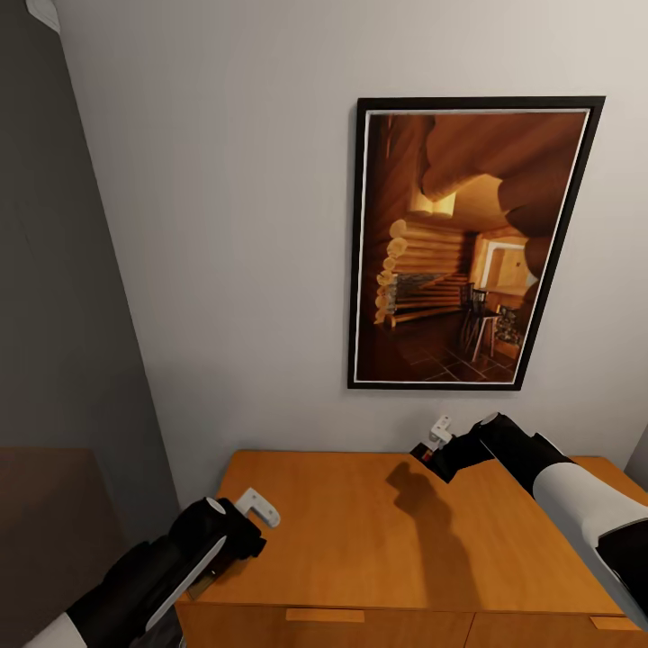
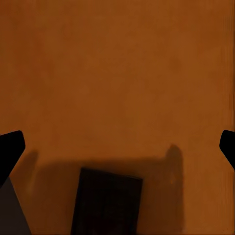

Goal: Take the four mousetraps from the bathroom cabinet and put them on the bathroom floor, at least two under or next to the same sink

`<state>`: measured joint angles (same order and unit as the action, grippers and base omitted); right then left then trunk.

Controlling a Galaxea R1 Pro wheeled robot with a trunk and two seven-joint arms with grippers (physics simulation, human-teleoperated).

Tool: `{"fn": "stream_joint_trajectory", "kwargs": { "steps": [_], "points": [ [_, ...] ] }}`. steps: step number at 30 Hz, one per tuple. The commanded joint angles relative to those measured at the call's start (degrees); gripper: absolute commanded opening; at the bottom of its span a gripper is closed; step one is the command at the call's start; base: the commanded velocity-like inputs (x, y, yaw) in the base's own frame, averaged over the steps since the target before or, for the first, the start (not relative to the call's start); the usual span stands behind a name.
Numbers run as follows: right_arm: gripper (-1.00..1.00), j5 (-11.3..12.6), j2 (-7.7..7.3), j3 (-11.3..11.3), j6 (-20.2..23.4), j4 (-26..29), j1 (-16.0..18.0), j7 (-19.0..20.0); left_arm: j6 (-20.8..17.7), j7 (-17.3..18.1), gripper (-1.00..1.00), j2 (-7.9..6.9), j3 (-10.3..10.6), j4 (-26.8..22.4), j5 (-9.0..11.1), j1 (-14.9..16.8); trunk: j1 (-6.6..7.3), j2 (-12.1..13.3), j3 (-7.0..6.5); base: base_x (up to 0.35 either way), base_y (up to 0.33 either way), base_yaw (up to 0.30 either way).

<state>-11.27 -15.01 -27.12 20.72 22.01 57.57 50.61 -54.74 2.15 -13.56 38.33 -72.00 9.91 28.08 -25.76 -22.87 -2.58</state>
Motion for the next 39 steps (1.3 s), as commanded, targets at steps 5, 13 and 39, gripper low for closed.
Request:
{"fn": "stream_joint_trajectory", "kwargs": {
  "steps": [5,13,39],
  "points": [
    [-1.0,-0.2,0.0,0.0,0.4,0.1,0.0,0.5,-0.2,0.0,1.0,0.33,0.0,0.3,0.2,0.0,-0.03,0.0,0.03,0.0,0.0,0.0],
    [-1.0,-0.2,0.01,0.1,0.4,0.1,0.0,0.5,-0.1,-0.1,1.0,0.05,-0.3,0.5,0.1,0.0,-0.03,0.0,0.03,0.0,0.0,0.0],
    [-1.0,-0.3,0.07,0.0,0.4,0.1,0.0,0.6,0.6,0.0,1.0,-0.85,-0.3,2.1,0.1,0.0,-0.03,0.0,0.03,0.0,0.0,0.0]
  ]
}}
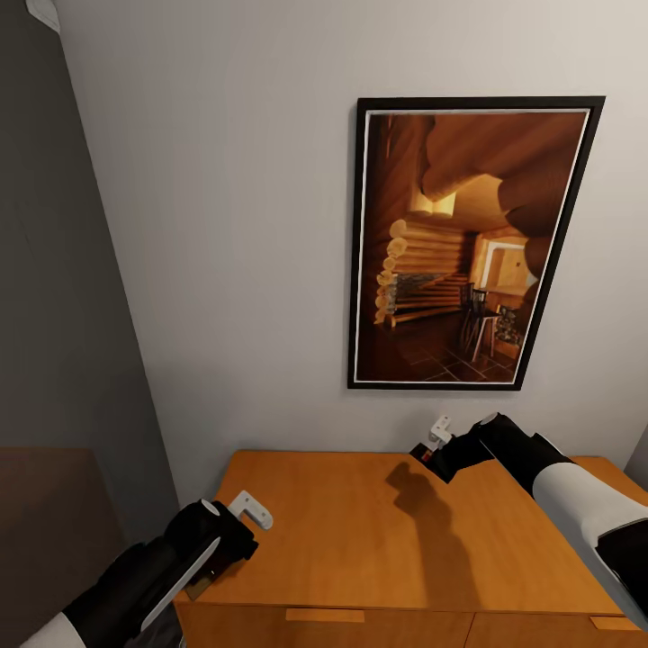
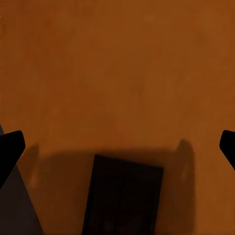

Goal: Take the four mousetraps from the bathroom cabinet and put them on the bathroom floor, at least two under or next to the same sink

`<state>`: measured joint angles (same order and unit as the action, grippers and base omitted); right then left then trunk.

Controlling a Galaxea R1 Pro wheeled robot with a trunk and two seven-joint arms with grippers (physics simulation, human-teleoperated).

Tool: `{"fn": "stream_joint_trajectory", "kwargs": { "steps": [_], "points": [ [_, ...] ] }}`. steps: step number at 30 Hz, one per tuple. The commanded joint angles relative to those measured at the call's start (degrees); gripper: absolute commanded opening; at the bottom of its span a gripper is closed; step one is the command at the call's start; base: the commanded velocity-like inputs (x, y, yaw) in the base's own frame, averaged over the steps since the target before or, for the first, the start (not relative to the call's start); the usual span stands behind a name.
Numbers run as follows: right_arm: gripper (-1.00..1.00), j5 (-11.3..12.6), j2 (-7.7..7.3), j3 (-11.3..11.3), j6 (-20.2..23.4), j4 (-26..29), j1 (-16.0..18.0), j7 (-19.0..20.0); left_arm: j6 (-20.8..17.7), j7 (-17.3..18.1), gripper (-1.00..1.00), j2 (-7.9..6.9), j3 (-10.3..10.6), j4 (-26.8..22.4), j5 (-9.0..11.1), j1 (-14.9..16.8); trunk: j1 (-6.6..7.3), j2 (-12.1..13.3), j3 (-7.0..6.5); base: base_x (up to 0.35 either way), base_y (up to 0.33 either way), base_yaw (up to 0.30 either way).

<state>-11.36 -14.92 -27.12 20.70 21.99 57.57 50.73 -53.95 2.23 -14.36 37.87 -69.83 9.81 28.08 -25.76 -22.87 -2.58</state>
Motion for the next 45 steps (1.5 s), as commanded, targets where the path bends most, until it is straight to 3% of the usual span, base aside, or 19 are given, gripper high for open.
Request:
{"fn": "stream_joint_trajectory", "kwargs": {
  "steps": [1,20,29,34,39,45],
  "points": [
    [-1.0,-0.2,-0.02,0.0,0.4,0.1,0.0,0.5,-0.2,-0.1,1.0,-0.05,0.1,0.0,0.2,0.0,-0.03,0.0,0.03,0.0,0.0,0.0],
    [-1.0,-0.2,-0.02,0.1,0.4,0.1,0.0,0.4,-0.2,0.0,1.0,-0.23,0.1,0.0,0.2,0.0,-0.03,0.0,-0.07,0.0,0.0,-0.066],
    [-1.0,-0.2,-0.02,0.1,0.4,0.2,0.0,0.4,-0.1,0.0,1.0,-4.43,-0.3,-0.8,0.4,0.0,-0.03,0.0,-0.07,0.0,0.0,-0.003],
    [-1.0,-0.2,-0.02,0.1,0.4,0.1,0.0,0.4,-0.1,0.0,1.0,-5.89,-0.8,-0.7,0.5,0.0,-0.03,0.0,-0.07,0.0,0.0,0.0],
    [-1.0,-0.2,-0.02,0.1,0.4,0.2,0.0,0.3,-0.1,0.3,1.0,-6.16,-0.8,-0.5,0.5,0.0,-0.03,0.0,-0.07,0.0,0.0,0.0],
    [-1.0,-0.2,-0.02,0.1,0.4,0.2,0.0,0.3,-0.2,2.4,1.0,-5.23,-0.3,-0.5,0.6,0.0,-0.03,0.0,-0.07,0.0,0.0,0.0]
  ]
}}
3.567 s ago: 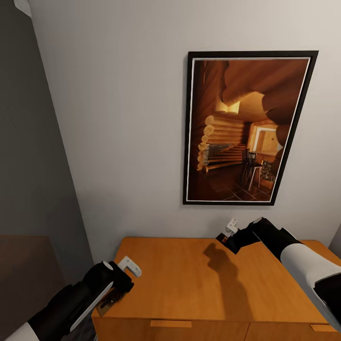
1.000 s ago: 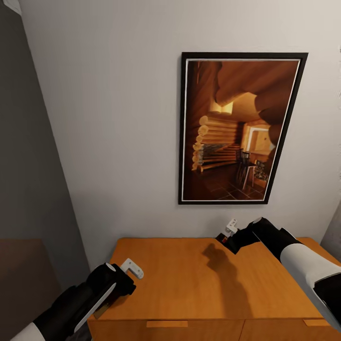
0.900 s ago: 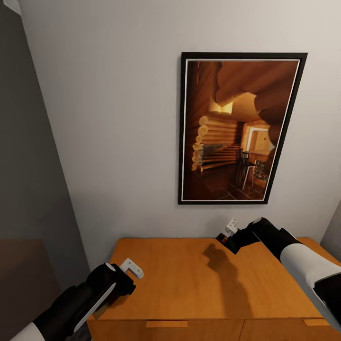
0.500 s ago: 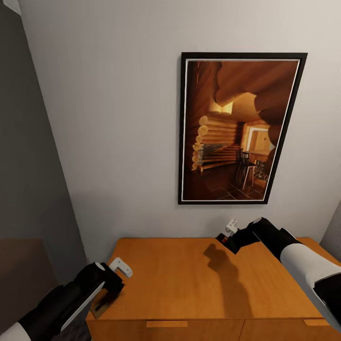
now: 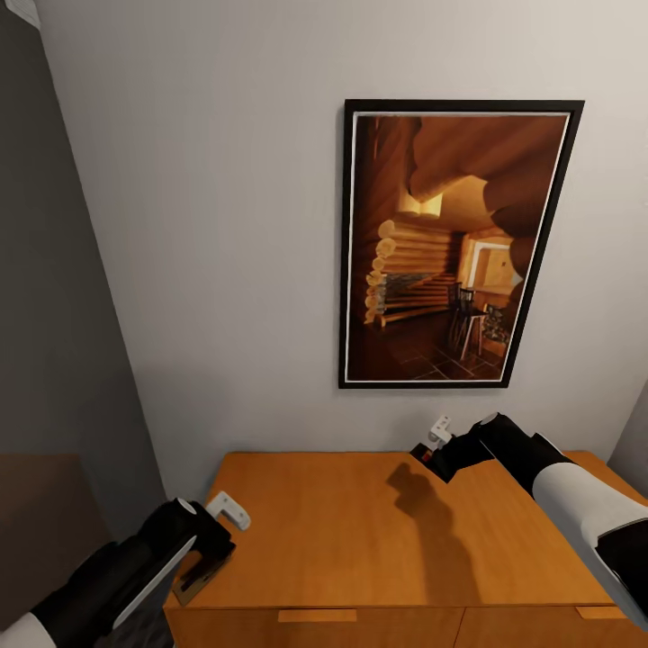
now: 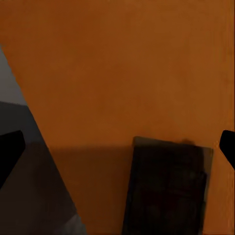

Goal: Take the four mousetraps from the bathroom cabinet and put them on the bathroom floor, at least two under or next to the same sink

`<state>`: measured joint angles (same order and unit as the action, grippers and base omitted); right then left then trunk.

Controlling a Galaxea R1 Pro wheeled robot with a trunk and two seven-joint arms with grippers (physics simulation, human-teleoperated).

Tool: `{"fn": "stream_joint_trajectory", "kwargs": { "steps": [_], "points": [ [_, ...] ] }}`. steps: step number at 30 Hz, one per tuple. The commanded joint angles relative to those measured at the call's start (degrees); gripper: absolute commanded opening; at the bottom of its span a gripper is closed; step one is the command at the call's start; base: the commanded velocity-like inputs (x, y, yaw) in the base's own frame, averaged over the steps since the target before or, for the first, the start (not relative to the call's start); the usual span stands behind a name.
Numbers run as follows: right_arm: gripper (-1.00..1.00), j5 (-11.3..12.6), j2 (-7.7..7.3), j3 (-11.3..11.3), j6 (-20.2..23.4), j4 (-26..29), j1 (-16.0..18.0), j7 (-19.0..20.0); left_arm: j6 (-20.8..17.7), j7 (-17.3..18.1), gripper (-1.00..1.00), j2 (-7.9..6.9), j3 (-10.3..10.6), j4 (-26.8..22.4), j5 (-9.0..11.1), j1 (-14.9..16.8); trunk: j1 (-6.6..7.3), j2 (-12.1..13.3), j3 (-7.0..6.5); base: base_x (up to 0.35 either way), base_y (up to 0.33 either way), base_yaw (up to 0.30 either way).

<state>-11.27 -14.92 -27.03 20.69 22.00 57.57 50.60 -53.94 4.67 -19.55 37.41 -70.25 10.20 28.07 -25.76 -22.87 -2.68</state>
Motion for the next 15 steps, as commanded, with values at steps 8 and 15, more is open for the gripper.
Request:
{"fn": "stream_joint_trajectory", "kwargs": {
  "steps": [8,15],
  "points": [
    [-1.0,-0.2,-0.02,0.0,0.4,0.1,0.0,0.5,-0.2,0.5,1.0,0.49,0.5,0.0,0.2,0.1,-0.03,-0.1,0.03,0.0,0.0,0.0],
    [-1.0,-0.2,-0.02,0.0,0.4,0.1,0.0,0.5,-0.3,0.6,1.0,0.5,3.4,-0.1,0.1,0.1,-0.03,-0.1,0.03,0.0,0.0,0.0]
  ]
}}
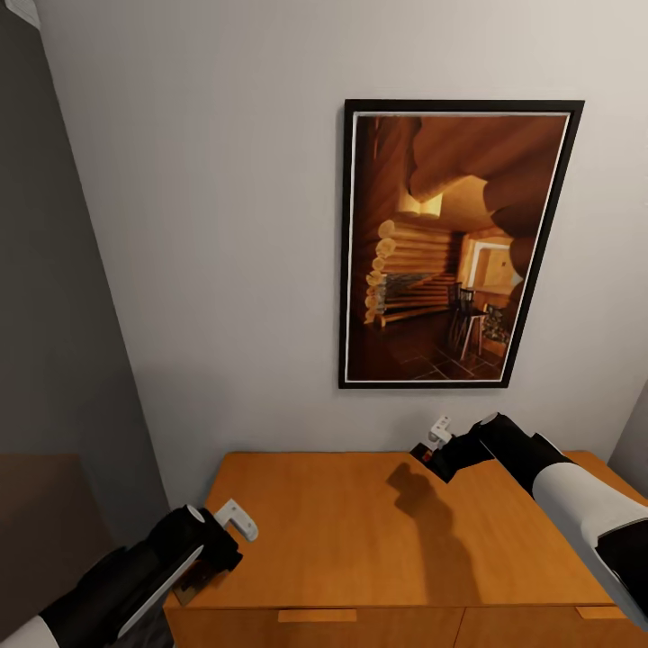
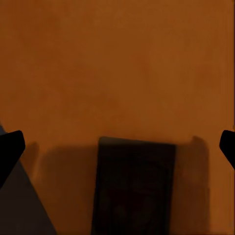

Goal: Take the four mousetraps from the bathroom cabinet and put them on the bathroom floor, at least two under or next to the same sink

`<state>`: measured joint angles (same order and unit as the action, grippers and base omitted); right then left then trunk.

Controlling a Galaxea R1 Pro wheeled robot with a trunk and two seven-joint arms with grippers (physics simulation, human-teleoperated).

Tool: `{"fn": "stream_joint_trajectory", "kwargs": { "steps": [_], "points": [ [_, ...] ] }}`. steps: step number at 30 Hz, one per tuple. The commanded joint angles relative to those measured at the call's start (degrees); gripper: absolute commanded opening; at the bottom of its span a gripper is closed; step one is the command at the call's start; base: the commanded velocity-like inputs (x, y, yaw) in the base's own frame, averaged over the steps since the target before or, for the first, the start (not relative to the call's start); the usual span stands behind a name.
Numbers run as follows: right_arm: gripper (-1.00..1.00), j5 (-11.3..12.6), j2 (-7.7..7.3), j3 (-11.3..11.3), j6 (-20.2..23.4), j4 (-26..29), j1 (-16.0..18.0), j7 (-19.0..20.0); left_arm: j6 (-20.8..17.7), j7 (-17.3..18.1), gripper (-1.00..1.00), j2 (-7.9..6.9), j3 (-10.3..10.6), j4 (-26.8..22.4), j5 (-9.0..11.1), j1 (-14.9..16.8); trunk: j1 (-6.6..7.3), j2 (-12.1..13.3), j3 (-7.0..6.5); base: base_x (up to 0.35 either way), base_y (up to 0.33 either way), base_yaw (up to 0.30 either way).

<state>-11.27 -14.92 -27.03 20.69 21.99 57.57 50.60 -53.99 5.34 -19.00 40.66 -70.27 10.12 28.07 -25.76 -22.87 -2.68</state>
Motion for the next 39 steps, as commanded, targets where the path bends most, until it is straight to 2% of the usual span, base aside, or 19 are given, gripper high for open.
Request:
{"fn": "stream_joint_trajectory", "kwargs": {
  "steps": [1,39],
  "points": [
    [-1.0,-0.2,-0.02,0.0,0.4,0.1,0.0,0.5,-0.2,0.0,1.0,-0.05,0.3,0.0,0.2,0.1,-0.03,-0.1,0.03,0.0,0.0,0.0],
    [-1.0,-0.3,-0.02,0.0,0.3,0.1,0.0,0.5,-0.2,0.2,1.0,0.9,0.6,0.1,0.1,0.1,-0.03,-0.1,0.03,0.0,0.0,0.0]
  ]
}}
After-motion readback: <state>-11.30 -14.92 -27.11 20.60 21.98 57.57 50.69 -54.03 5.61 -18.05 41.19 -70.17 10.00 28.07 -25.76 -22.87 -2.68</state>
